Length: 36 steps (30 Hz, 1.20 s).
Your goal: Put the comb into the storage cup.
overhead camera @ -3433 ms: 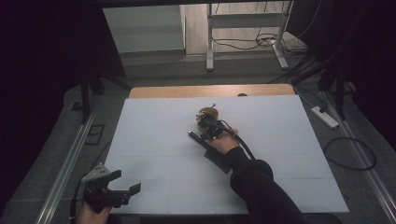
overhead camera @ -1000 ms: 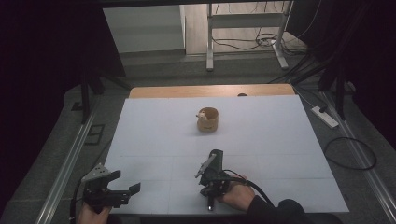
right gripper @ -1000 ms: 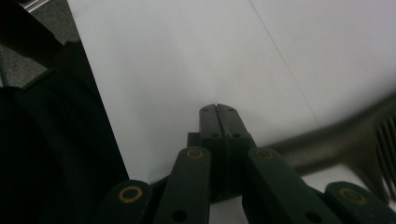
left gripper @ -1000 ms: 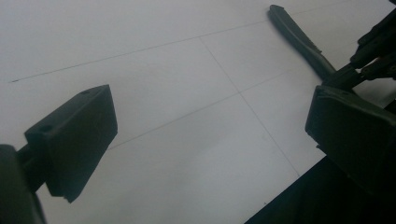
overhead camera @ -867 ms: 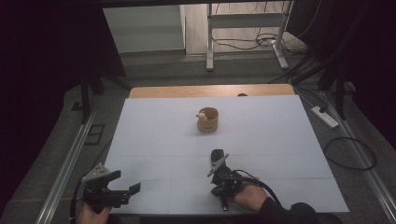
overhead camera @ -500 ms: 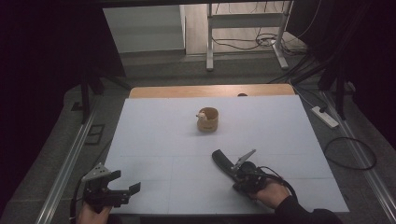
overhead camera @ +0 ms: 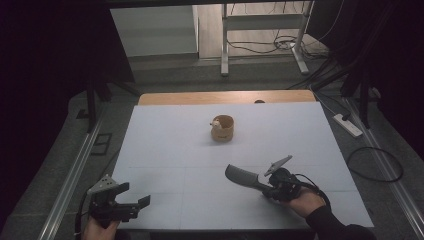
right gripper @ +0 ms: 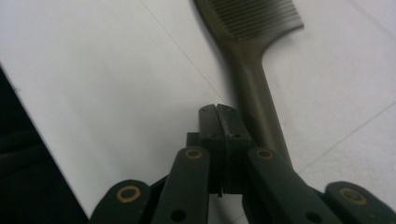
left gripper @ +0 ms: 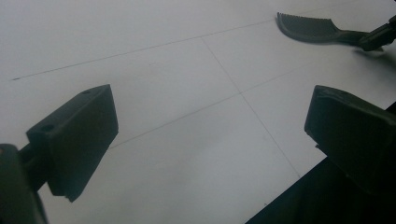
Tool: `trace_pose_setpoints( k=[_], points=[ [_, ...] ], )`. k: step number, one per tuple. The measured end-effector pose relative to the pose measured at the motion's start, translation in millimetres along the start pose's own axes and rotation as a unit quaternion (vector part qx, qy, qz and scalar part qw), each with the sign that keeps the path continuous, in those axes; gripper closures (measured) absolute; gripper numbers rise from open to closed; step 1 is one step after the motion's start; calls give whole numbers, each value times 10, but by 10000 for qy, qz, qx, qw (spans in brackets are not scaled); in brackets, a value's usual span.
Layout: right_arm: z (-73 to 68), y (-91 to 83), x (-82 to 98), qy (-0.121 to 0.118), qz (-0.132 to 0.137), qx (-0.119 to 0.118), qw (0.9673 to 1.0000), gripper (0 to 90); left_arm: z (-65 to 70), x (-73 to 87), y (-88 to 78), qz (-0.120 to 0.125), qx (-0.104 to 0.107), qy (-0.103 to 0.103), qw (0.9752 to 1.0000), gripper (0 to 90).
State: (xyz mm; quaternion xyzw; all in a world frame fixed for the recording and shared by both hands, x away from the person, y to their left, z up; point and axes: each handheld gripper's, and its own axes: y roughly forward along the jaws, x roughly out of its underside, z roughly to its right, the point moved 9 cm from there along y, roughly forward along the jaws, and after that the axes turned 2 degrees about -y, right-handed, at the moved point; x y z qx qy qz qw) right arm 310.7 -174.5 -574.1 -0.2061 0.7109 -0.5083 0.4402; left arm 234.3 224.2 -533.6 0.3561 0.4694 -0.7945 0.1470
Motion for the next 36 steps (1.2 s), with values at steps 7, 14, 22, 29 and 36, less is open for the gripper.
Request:
trace_pose_setpoints(
  k=[7,14,22,29,36],
  points=[
    [16,-146,-59,-114,326,312,9989,595,3,2,2,-20,-23,36,10000,36],
    [89,-255,-95,-163,533,600,9966,252,7,2,5,-32,-33,49,10000,38],
    [201,-255,-98,-36,530,755,9957,20,7,2,6,-32,-33,48,10000,38],
    [274,-288,-118,42,584,764,9954,0,6,2,6,-34,-32,46,10000,38],
    [330,-324,-141,109,620,806,9948,0,5,2,7,-34,-31,42,10000,37]
  ],
)
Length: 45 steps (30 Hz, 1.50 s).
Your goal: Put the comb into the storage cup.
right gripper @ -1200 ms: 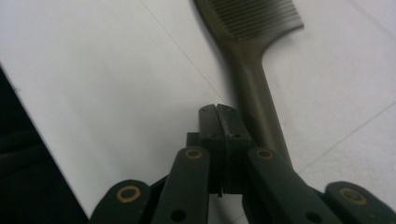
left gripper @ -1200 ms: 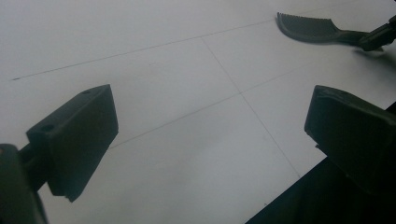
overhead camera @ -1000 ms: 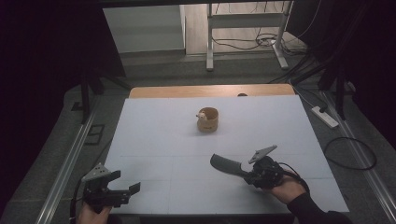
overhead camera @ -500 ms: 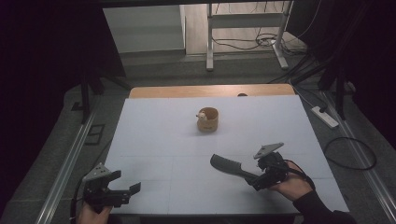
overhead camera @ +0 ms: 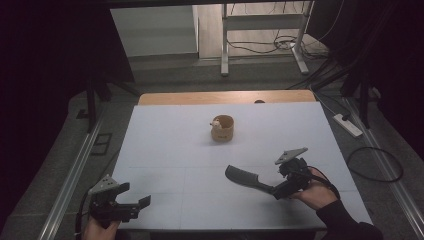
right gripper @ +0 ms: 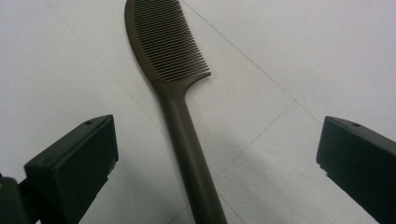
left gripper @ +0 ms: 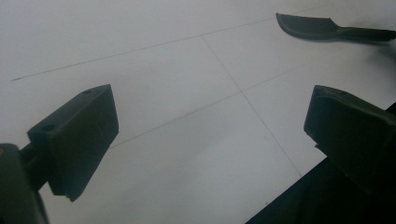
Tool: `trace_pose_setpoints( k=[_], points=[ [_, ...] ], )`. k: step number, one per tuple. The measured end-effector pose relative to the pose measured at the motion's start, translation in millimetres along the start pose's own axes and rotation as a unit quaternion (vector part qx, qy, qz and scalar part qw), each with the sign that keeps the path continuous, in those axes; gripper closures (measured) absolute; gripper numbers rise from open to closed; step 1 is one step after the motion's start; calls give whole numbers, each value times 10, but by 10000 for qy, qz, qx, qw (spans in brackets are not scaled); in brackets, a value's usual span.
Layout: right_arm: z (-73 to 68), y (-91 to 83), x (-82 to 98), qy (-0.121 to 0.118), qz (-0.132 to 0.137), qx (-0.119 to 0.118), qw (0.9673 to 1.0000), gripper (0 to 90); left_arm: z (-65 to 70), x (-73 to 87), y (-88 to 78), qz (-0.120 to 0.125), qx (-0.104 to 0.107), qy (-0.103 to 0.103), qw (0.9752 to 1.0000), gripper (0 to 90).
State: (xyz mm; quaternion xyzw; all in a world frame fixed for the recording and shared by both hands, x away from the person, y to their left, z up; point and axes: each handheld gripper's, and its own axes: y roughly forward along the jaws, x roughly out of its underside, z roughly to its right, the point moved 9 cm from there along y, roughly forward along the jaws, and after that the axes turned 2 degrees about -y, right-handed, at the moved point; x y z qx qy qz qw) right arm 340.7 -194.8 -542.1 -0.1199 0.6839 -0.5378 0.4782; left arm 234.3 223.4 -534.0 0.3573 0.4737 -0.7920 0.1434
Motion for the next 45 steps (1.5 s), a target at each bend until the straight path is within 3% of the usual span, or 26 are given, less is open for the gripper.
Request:
trace_pose_setpoints(
  k=[8,14,27,39,42,45],
  points=[
    [37,47,-12,10,-50,88,9999,0,-1,0,2,-1,2,-5,10000,38],
    [14,174,42,14,-270,15,9996,0,0,0,3,-4,3,-3,10000,38],
    [-62,466,197,-413,-829,-10,9957,0,-2,0,1,-1,8,-7,10000,38],
    [-55,499,240,-279,-1009,-66,9945,0,2,0,0,-1,9,8,10000,38],
    [-77,476,228,-314,-1038,-97,9941,70,0,-1,1,0,8,2,10000,38],
    [-124,433,202,-459,-1018,-203,9935,219,2,0,1,-4,10,6,10000,38]
  ],
)
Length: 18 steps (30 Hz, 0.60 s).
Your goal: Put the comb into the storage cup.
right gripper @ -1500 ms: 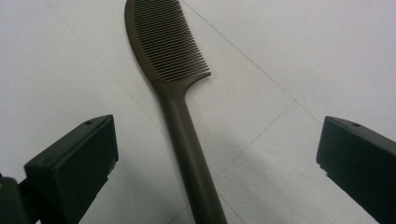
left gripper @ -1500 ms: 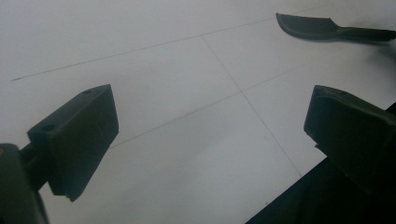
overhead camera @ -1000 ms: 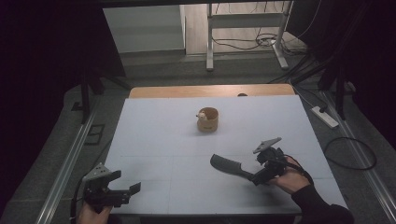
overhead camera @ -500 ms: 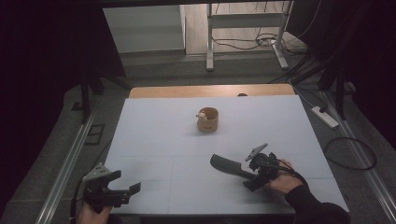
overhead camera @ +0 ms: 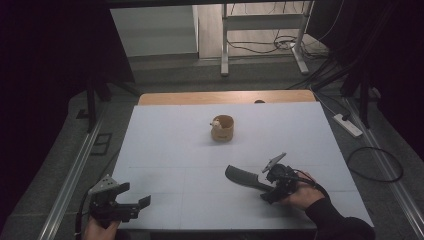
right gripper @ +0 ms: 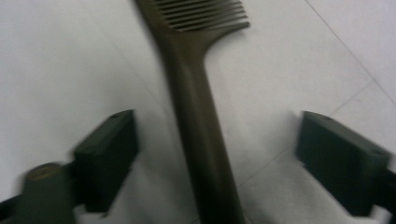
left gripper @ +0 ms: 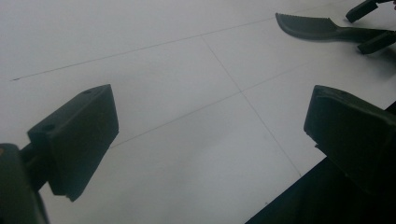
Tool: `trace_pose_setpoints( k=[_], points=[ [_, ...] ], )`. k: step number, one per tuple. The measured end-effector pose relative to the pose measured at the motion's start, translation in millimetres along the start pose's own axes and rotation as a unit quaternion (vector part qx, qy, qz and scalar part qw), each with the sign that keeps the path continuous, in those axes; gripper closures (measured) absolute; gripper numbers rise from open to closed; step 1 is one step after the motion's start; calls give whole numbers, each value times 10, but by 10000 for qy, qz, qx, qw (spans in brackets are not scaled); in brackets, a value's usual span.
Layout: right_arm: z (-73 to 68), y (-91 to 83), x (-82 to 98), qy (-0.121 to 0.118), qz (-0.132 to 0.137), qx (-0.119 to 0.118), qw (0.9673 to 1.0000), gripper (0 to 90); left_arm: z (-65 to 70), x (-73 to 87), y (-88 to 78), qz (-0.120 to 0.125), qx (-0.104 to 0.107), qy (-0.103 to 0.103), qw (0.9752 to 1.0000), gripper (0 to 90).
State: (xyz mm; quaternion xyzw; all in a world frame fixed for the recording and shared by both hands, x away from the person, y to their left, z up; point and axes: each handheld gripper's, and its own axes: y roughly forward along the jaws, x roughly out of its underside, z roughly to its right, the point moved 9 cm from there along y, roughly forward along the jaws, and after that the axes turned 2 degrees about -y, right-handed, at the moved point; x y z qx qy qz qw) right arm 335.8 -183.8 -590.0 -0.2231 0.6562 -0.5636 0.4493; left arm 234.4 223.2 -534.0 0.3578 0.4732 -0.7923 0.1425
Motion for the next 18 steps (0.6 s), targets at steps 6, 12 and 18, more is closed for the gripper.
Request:
trace_pose_setpoints(
  k=[6,12,18],
  points=[
    [2,-53,-26,-145,80,-69,9998,498,2,-2,2,-2,3,7,10000,39],
    [-52,-71,-30,-344,107,-185,9992,719,3,-1,5,-18,-13,20,10000,39],
    [-58,-74,-24,-375,191,-202,9989,726,6,-3,9,-36,-31,42,10000,38]
  ],
)
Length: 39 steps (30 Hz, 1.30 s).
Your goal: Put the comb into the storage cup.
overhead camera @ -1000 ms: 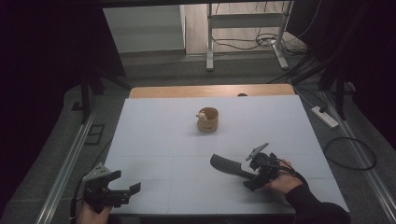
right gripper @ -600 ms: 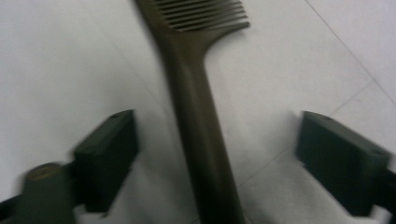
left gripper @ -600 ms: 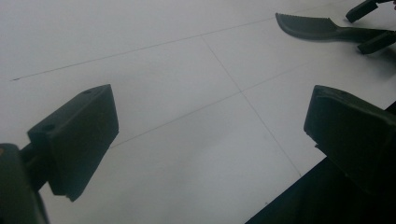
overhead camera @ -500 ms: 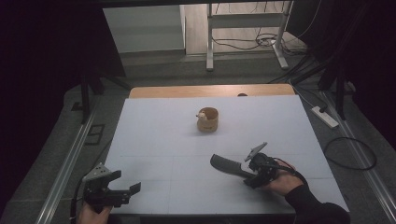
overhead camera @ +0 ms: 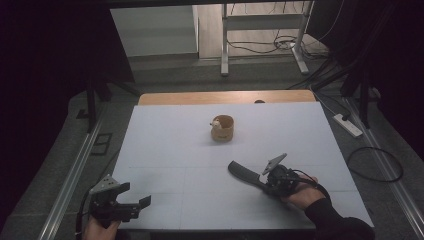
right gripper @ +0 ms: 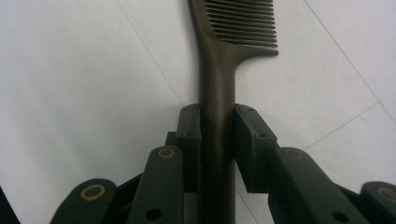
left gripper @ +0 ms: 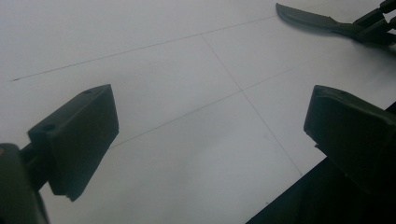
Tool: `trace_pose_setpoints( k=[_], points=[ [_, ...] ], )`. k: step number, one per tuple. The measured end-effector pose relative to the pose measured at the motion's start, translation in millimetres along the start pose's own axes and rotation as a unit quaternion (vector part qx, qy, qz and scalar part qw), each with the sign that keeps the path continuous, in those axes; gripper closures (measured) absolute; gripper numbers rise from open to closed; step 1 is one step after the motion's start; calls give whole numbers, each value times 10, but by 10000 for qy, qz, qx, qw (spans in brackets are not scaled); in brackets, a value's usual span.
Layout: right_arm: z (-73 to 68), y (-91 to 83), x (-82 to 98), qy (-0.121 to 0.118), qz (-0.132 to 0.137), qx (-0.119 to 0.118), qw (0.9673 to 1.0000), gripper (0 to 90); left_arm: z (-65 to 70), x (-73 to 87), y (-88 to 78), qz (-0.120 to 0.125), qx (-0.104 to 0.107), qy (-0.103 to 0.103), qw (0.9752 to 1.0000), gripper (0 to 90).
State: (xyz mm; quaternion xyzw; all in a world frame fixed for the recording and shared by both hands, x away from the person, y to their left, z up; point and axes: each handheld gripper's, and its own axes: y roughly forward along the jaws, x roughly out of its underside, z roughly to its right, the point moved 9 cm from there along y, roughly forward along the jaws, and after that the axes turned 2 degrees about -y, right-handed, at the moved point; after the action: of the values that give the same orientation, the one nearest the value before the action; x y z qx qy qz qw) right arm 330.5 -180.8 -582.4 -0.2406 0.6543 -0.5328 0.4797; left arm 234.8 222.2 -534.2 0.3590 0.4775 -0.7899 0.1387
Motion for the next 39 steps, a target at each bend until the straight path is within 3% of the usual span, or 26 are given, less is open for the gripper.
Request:
trace_pose_setpoints(
  k=[5,8,16,20,27,32,39],
  points=[
    [8,-9,-2,79,108,-6,9999,727,20,-2,11,-67,-50,123,9999,25],
    [8,-36,-11,60,205,39,9998,727,44,-4,23,-128,46,128,9998,8],
    [32,-144,-25,197,485,115,9986,727,124,-106,60,29,89,335,9994,3],
    [25,-204,-36,206,654,80,9976,727,186,-164,103,28,229,447,9987,0],
    [15,-305,-71,105,947,221,9952,727,273,-314,185,88,450,630,9970,0],
    [11,-350,-85,61,1078,278,9938,727,359,-430,258,132,757,469,9959,0],
    [10,-406,-102,47,1243,342,9916,727,456,-565,359,99,899,588,9942,0]
  ],
)
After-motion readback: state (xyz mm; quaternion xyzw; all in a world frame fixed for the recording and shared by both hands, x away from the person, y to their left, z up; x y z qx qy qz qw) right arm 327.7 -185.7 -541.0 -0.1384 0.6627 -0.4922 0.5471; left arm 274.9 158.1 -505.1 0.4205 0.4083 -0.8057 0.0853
